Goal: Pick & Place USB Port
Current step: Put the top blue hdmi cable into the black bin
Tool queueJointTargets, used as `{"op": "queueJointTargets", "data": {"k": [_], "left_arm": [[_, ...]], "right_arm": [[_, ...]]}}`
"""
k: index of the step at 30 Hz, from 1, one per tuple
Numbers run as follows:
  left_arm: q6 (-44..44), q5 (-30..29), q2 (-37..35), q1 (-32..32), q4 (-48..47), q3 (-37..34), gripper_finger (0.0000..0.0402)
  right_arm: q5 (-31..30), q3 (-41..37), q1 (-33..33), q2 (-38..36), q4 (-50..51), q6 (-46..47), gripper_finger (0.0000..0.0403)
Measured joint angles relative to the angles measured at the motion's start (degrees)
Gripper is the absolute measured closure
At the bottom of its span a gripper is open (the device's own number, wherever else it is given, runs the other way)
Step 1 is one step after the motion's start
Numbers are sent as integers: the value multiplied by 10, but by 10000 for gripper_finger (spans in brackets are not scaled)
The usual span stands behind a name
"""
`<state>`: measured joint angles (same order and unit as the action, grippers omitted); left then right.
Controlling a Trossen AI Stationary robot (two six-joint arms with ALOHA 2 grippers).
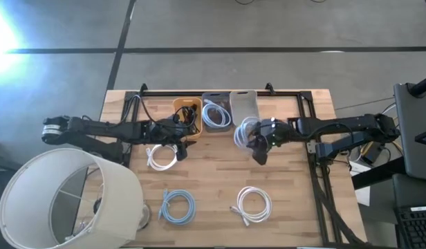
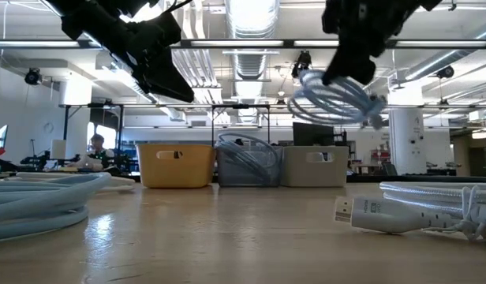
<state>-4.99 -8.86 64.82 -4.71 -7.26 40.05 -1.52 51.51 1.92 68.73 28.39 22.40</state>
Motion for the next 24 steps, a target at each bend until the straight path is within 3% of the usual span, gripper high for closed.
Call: {"op": "queueJointTargets", "data": {"k": [16, 24], "left_arm": [[1, 0, 0, 0, 0, 0, 225], [4, 0, 0, 0, 1, 0, 225]], "right_arm": [[6, 16, 65, 8, -189, -107, 390], [97, 16, 115, 72, -292, -120, 390]]}}
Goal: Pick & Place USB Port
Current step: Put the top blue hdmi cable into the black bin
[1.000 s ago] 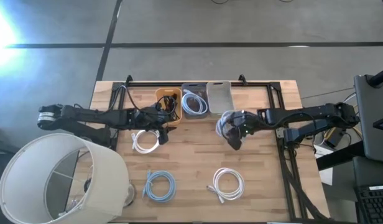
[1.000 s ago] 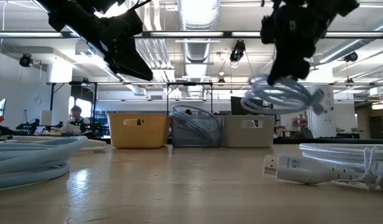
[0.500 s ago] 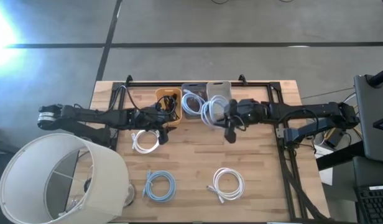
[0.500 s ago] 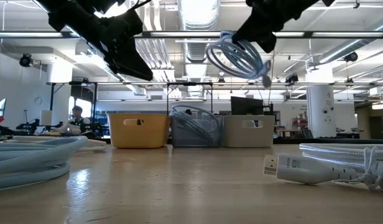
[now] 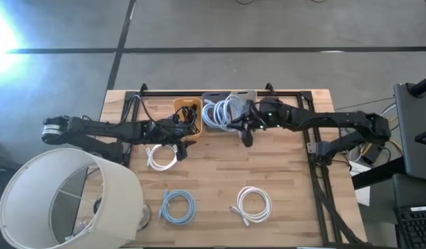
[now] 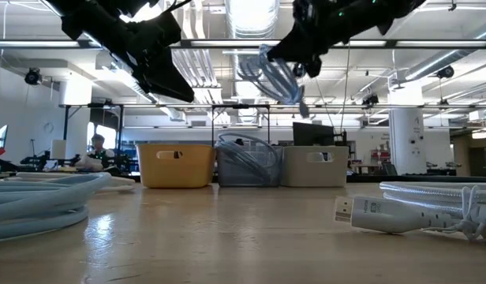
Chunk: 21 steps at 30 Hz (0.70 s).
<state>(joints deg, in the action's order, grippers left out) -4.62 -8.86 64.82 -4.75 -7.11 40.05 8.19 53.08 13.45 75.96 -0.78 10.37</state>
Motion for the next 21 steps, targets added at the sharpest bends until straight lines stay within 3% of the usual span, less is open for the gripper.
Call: {"op": "queueJointTargets", "data": {"k": [12, 21], "left_arm": [[3, 0, 0, 0, 0, 0, 225], [4, 0, 0, 0, -2, 0, 225]], "right_arm": [[89, 13, 61, 133, -160, 2, 390], [145, 58, 83, 212, -180, 17, 390]]}}
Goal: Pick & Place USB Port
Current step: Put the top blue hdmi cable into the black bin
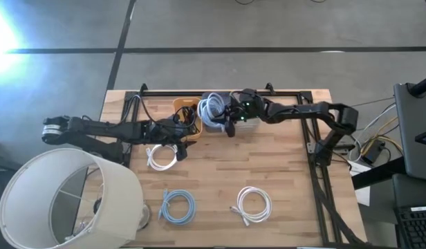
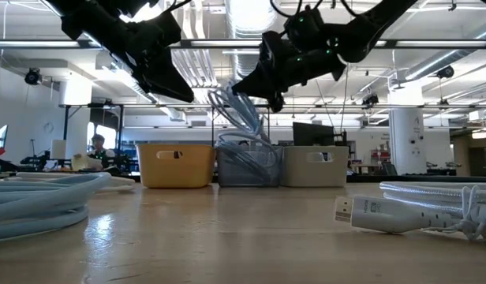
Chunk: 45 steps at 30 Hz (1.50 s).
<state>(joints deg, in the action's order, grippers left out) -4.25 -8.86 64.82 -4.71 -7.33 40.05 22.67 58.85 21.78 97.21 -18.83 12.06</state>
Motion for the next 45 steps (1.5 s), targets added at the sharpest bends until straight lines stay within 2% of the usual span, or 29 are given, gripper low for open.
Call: {"op": "queueJointTargets", "data": {"k": [10, 23, 29, 45], "left_arm": [[0, 0, 0, 0, -2, 0, 225], [0, 0, 0, 0, -6, 0, 225], [0, 0, 0, 0, -5, 0, 225], [0, 0, 0, 0, -3, 0, 225]], "right_arm": [[-1, 40, 12, 51, 0, 41, 390], [-28, 9, 36, 53, 0, 101, 372], [-65, 4, 36, 53, 6, 101, 370], [-62, 3, 38, 53, 51, 69, 369]]}}
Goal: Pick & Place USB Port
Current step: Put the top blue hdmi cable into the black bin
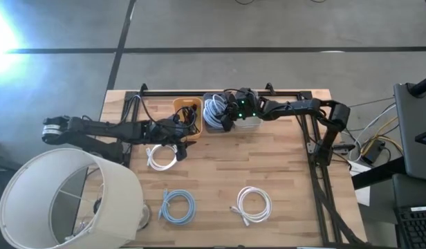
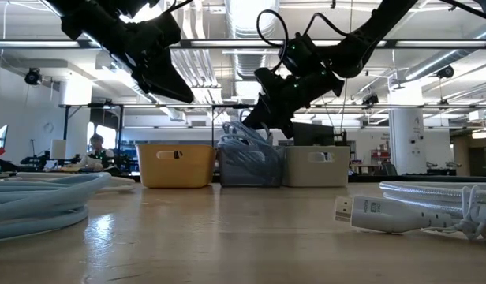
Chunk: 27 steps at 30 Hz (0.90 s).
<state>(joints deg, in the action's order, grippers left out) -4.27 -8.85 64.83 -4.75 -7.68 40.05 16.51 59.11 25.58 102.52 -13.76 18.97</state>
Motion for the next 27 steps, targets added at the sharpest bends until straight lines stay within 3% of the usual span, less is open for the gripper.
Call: {"op": "queueJointTargets", "data": {"k": [10, 20, 27], "left_arm": [[0, 0, 0, 0, 0, 0, 225], [0, 0, 0, 1, 0, 0, 225], [0, 0, 0, 0, 0, 0, 225]], "right_arm": [[0, 13, -1, 0, 1, -67, 369], [0, 13, -1, 0, 3, -63, 368], [-1, 13, -1, 0, 3, -72, 335]]}}
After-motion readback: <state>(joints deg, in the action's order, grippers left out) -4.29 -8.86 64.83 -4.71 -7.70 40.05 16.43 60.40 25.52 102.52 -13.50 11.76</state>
